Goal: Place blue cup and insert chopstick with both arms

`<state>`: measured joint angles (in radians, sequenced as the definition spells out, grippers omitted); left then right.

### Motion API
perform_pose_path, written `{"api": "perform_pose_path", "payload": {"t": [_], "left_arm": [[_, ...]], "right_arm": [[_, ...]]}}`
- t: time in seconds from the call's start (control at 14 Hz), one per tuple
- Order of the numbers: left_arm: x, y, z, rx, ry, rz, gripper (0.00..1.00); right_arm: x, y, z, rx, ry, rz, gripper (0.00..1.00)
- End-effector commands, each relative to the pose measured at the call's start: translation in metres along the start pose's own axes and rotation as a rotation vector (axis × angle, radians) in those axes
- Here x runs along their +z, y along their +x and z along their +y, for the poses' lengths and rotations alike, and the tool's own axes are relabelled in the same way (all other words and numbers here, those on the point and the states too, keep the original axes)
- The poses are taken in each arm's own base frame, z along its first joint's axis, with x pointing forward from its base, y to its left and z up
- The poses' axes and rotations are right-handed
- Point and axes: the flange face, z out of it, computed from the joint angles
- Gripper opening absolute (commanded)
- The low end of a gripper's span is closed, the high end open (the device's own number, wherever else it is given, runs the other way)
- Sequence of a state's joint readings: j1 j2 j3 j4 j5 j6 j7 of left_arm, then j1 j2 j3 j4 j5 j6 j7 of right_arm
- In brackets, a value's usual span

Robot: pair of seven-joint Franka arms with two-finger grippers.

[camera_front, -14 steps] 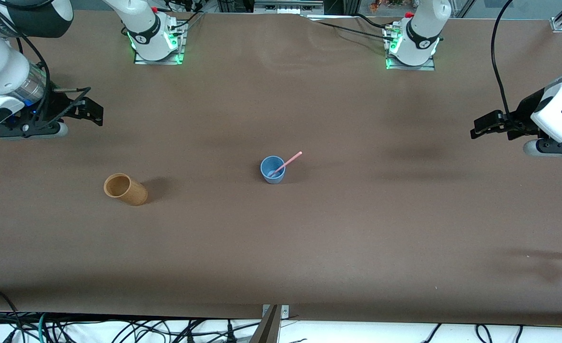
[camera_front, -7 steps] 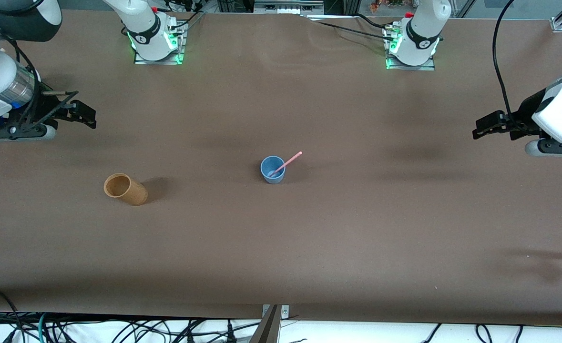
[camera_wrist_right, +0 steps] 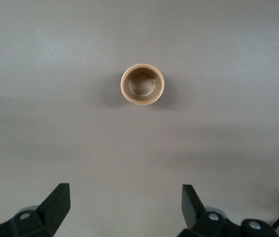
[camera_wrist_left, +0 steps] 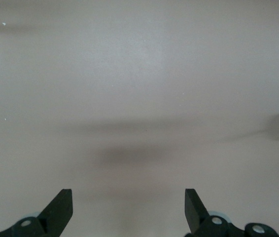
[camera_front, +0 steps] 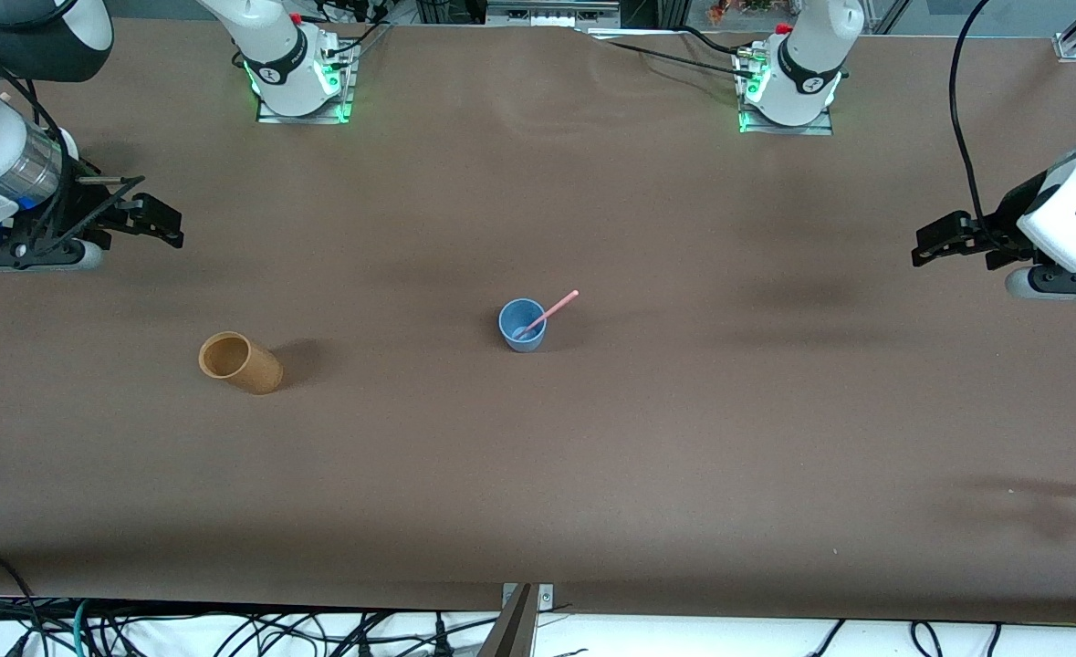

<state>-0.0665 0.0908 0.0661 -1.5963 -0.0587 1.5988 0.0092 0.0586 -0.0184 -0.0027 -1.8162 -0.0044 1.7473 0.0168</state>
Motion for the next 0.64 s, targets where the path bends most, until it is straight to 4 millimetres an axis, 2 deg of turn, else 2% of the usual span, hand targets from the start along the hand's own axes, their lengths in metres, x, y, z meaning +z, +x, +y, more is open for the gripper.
{"api": "perform_pose_path", "payload": {"t": [0.0, 0.57], "left_arm": [[-0.0054, 0.0042, 0.0, 0.025, 0.022, 0.009, 1.0], [-0.0053, 0.0042, 0.0026, 0.028, 0.014, 0.009, 1.0]], "right_arm": [[-0.003, -0.0041, -0.0025, -0.021, 0.013, 0.005, 1.0], [-0.0053, -0.0026, -0.0066, -0.032, 0.002, 0.006, 1.0]]}}
